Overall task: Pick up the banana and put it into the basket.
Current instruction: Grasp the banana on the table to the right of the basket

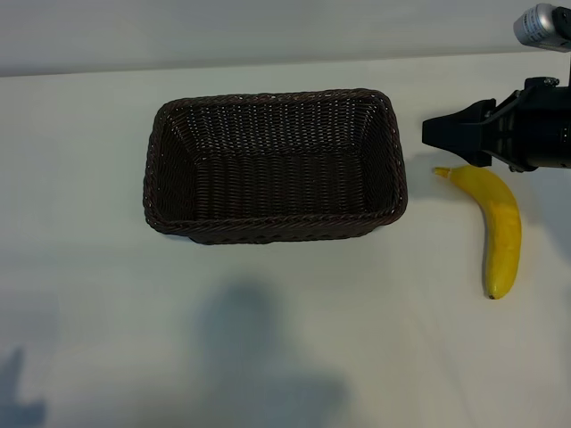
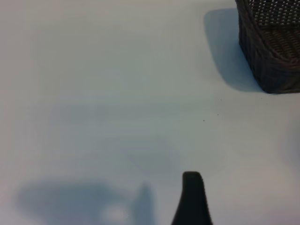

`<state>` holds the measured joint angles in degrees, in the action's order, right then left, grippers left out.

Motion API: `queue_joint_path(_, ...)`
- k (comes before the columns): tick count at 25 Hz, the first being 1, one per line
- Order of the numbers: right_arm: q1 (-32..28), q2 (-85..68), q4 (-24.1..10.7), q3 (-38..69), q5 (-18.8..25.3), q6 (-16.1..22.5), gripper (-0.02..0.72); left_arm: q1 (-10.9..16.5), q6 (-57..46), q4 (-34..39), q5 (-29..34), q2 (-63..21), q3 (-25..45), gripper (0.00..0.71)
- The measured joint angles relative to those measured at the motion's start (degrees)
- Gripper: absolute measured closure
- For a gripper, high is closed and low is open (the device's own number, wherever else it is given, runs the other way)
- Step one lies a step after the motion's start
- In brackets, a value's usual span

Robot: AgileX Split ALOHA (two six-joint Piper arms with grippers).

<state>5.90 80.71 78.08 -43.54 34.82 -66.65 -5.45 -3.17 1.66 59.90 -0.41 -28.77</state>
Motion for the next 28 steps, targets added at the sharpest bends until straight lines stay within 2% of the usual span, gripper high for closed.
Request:
queue_joint_path(12, 0.00, 0.00, 0.00, 0.00, 0.07, 0.00, 0.193, 0.51, 0.02, 0.00, 0.00, 0.00, 0.00, 0.132)
queue_joint_path(18, 0.00, 0.00, 0.00, 0.00, 0.07, 0.00, 0.193, 7.61, 0.18, 0.00, 0.00, 0.00, 0.00, 0.132)
queue_joint_path(22, 0.00, 0.00, -0.40, -0.19, -0.12, 0.00, 0.193, 8.30, 0.25, 0.00, 0.00, 0.00, 0.00, 0.132)
queue_joint_path(25, 0.00, 0.01, -4.61, -1.77, -0.79, 1.48, 0.193, 8.30, 0.53, 0.00, 0.00, 0.00, 0.00, 0.132)
queue_joint_path(26, 0.00, 0.01, -7.02, -2.73, -0.85, 3.07, 0.193, 8.30, 0.52, 0.00, 0.00, 0.00, 0.00, 0.132)
queue_joint_path(28, 0.00, 0.01, -13.33, -4.81, -0.24, 8.70, 0.193, 8.30, 0.52, 0.00, 0.00, 0.00, 0.00, 0.132)
